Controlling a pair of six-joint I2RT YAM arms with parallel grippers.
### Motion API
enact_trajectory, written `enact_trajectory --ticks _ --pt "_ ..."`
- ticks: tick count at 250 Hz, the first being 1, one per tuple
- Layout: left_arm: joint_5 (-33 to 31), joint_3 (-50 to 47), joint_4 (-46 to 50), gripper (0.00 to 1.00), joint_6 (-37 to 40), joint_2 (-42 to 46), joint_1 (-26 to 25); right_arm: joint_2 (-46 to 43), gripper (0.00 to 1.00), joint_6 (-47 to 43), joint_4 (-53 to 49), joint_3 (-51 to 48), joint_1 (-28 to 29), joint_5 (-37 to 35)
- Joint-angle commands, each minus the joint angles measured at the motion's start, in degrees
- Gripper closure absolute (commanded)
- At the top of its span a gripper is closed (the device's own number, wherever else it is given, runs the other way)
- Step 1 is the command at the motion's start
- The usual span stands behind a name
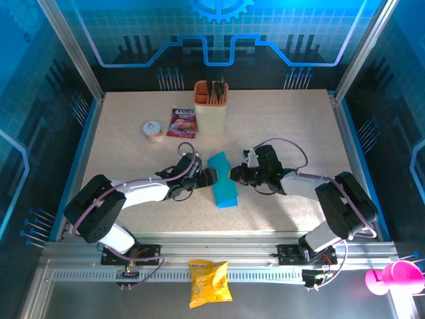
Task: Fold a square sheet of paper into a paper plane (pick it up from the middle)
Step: First fold in half a square sheet of paper at the center of the table.
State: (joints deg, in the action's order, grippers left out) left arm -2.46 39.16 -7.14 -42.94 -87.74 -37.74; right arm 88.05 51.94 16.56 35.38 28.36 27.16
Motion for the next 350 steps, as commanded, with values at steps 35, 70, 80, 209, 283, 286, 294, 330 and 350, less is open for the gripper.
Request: enact_trajectory --ticks 35,70,80,209,283,286,294,330,350 --pt "4.91 -0.55 0.85 0.27 1.21 1.00 0.16 2.18 1.00 2.77 4.20 -0.60 3.09 -2.23" --pt "4.26 -1.91 1.50 0.27 0.71 1.91 0.21 2.05 1.00 3.85 5.10 -1.62 3.19 -3.70" --pt "3.94 -2.39 1.60 0.27 0.42 2.34 0.27 1.74 1.00 3.94 4.94 -1.93 3.20 -4.28" --pt "4.94 -1.41 1.07 0.27 -0.75 0.36 0.12 1.75 1.00 4.05 4.59 -2.07 3.63 -4.89" --pt "5.62 0.45 1.37 0.26 -0.56 -1.35 0.03 2.76 1.00 4.55 5.75 -2.38 4.49 -4.76" --pt "5.59 0.52 1.34 0.26 -0.57 -1.35 0.03 2.79 1.00 4.53 5.77 -2.41 4.51 -4.80" --pt "5.57 0.70 1.38 0.25 -0.56 -1.44 -0.06 2.88 1.00 4.59 5.96 -2.55 4.51 -4.76" --pt "5.27 1.66 2.53 0.25 -0.42 -1.89 -0.32 3.16 1.00 4.77 6.62 -3.03 4.58 -4.77" --pt "5.18 2.22 3.39 0.27 -0.01 -2.33 -0.47 3.17 1.00 4.95 6.99 -3.25 4.68 -4.68"
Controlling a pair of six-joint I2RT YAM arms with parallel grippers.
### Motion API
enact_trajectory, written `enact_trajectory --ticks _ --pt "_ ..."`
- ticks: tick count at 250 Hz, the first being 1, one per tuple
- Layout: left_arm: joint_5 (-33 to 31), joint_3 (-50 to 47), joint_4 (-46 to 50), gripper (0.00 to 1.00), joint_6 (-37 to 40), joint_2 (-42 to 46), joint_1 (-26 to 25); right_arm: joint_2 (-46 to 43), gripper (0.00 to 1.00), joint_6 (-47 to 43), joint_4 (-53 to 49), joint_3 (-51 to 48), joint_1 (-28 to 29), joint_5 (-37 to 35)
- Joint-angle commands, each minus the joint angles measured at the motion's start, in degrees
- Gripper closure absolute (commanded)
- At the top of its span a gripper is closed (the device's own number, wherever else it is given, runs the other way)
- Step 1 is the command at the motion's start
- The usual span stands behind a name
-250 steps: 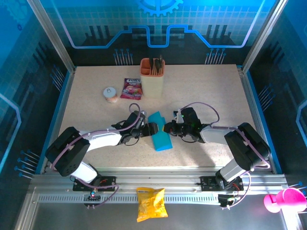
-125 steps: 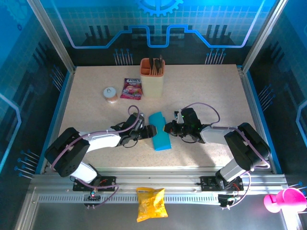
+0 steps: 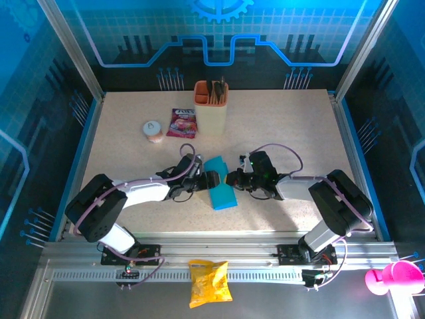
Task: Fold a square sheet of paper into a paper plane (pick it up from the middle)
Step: First fold in half a square sheet of paper at the center of the table.
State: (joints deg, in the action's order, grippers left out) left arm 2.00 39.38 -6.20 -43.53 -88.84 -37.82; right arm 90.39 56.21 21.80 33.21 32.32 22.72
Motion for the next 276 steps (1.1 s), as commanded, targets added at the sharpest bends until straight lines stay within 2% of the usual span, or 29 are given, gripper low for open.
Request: enact_trajectory --ticks 1,24,56,91,118,211,276 --pt "0.68 2.01 2.48 0.27 0.61 -1.24 -0.44 0.83 1.00 0.72 1.79 -1.11 0.69 -0.23" --pt "0.15 2.70 3.78 0.29 1.11 -1.76 -0.65 0.68 1.00 0.84 1.90 -1.30 0.72 -0.18" --pt "-0.03 3.15 4.78 0.31 1.92 -2.33 -0.85 0.15 0.91 0.75 1.82 -1.40 0.67 -0.09" --pt "-0.10 3.34 5.40 0.32 2.98 -2.85 -0.94 -1.32 0.68 0.31 0.22 -0.82 0.66 0.14" --pt "-0.54 3.67 6.19 0.31 4.59 -3.04 -0.94 -3.72 0.60 -0.94 -2.80 -0.77 0.29 -0.76" --pt "-0.65 5.80 7.62 0.28 14.39 -3.21 -0.51 -14.60 0.56 -4.68 -14.84 -2.34 -1.11 -6.56" --pt "-1.21 6.50 9.27 0.28 17.23 -4.23 0.60 -19.76 0.56 -5.90 -20.10 -3.03 -0.32 -10.86"
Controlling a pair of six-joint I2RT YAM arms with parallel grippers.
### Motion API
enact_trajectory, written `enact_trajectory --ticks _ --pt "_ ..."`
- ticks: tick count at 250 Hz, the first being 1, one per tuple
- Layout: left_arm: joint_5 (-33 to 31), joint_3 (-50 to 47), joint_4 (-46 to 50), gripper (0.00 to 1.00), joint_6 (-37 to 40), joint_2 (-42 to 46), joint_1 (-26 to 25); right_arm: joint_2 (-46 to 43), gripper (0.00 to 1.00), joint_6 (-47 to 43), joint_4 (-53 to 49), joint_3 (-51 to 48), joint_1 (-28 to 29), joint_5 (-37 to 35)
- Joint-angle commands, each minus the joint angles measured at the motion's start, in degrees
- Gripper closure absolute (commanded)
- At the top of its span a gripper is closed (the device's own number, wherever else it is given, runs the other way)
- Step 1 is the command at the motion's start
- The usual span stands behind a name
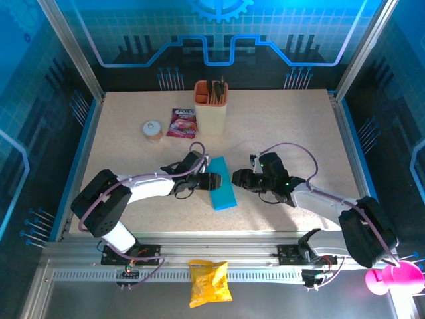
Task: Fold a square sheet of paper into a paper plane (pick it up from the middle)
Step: First fold in half a square sheet of paper at the center of the table.
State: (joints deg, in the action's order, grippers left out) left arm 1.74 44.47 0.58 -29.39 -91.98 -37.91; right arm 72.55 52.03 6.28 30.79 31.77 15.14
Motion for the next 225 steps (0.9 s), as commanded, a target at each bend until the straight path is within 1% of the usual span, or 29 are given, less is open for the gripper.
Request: enact_trajectory --ticks 1,37,55,70,91,131,225 --pt "-0.99 1.41 2.50 0.28 3.05 -1.04 0.71 -1.95 0.56 -1.74 -4.38 -0.58 0.27 -3.36" --pt "-2.58 1.84 3.71 0.28 2.29 -1.69 0.69 -1.54 0.62 -1.94 -4.88 -0.64 0.31 -3.89" --pt "-2.79 1.94 4.05 0.28 1.95 -1.89 0.71 -0.72 0.69 -2.03 -4.54 -0.73 0.31 -3.88" --pt "-2.71 2.11 4.21 0.28 1.95 -2.13 0.73 0.01 0.76 -2.03 -4.16 -0.69 0.31 -3.71" --pt "-2.57 2.46 4.56 0.28 2.04 -2.19 0.61 1.07 0.81 -2.03 -3.54 -0.89 0.31 -3.45" --pt "-2.44 3.58 5.78 0.28 2.23 -2.28 0.56 2.36 0.86 -2.11 -2.59 -1.15 0.31 -3.44" --pt "-4.10 6.50 9.08 0.28 4.09 -4.34 -0.74 5.20 0.91 -3.09 -1.18 -0.49 0.22 -2.00"
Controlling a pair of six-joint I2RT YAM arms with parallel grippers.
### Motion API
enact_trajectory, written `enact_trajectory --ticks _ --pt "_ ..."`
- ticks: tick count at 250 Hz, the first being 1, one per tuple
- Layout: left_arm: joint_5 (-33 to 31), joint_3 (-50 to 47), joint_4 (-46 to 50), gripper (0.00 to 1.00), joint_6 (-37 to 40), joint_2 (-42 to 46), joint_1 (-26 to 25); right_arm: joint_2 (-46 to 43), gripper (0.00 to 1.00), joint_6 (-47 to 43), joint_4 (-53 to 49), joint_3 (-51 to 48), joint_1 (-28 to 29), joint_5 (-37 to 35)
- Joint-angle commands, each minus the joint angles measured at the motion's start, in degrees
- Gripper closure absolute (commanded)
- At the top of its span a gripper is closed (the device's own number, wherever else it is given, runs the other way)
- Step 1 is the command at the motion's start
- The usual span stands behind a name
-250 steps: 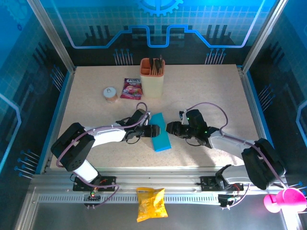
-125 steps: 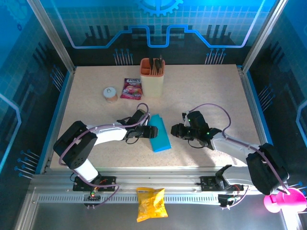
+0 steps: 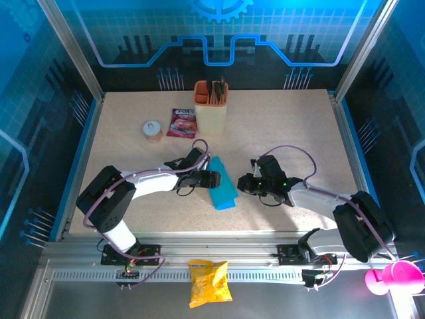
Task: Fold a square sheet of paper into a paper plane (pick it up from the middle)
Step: First fold in half a square sheet of paper at the center of the table.
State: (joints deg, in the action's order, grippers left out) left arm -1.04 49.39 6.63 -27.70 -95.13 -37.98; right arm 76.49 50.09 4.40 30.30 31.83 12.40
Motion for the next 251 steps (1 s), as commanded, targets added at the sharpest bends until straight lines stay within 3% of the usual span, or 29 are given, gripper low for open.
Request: enact_trajectory --ticks 1,251 --pt "-1.33 1.59 3.03 0.28 2.44 -1.19 -0.68 1.33 0.91 -1.18 0.78 0.01 0.16 0.75" --pt "-1.77 2.91 5.67 0.28 7.29 -2.70 -1.18 0.97 0.90 -2.41 1.00 -0.27 -0.89 2.80"
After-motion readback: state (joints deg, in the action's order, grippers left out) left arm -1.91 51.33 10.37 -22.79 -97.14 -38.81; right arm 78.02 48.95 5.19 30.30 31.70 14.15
